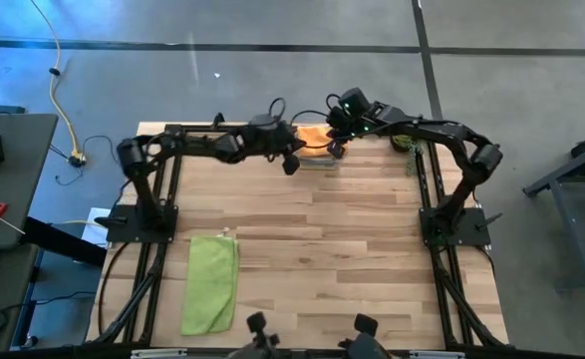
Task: Fold microfiber towels
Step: Stack the orange towel on top of the gray towel in the transparent bin
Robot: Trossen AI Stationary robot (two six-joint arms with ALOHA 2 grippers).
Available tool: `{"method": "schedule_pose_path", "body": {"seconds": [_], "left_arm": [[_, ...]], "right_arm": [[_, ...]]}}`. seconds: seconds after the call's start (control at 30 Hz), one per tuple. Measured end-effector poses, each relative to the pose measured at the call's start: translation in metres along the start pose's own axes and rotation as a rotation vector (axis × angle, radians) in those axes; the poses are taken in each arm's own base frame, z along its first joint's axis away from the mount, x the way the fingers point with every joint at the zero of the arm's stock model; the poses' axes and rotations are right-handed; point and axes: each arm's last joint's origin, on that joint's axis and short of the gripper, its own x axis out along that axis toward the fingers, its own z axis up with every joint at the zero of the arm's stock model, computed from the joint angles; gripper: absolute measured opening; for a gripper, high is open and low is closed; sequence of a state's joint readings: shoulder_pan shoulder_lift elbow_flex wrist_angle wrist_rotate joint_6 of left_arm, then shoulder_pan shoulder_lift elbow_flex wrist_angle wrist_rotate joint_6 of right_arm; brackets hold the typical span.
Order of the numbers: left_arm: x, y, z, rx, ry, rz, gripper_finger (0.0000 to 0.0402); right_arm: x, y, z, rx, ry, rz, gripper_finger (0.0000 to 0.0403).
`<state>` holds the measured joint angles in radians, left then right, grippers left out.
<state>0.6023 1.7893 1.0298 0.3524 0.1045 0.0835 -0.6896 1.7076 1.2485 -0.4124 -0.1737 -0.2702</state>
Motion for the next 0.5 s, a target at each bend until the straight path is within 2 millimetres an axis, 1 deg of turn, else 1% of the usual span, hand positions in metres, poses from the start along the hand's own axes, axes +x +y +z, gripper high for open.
{"method": "schedule_pose_path", "body": {"seconds": [0.13, 0.23, 0.37, 0.5], "left_arm": [[0.027, 0.014, 0.001, 0.0, 0.085, -0.023, 0.0], [0.042, 0.019, 0.0, 0.014, 0.147, -0.021, 0.0], [0.053, 0.028, -0.001, 0.005, 0.2, 0.015, 0.0], [0.054, 0.037, -0.008, -0.006, 0.244, 0.067, 0.0]], "right_arm": [[-0.002, 0.002, -0.013, 0.008, -0.018, -0.009, 0.0], [-0.004, 0.003, -0.014, 0.019, -0.021, -0.013, 0.0], [-0.004, 0.003, -0.014, 0.018, -0.022, -0.013, 0.0], [-0.005, 0.0, -0.015, 0.028, -0.02, -0.018, 0.0]]}}
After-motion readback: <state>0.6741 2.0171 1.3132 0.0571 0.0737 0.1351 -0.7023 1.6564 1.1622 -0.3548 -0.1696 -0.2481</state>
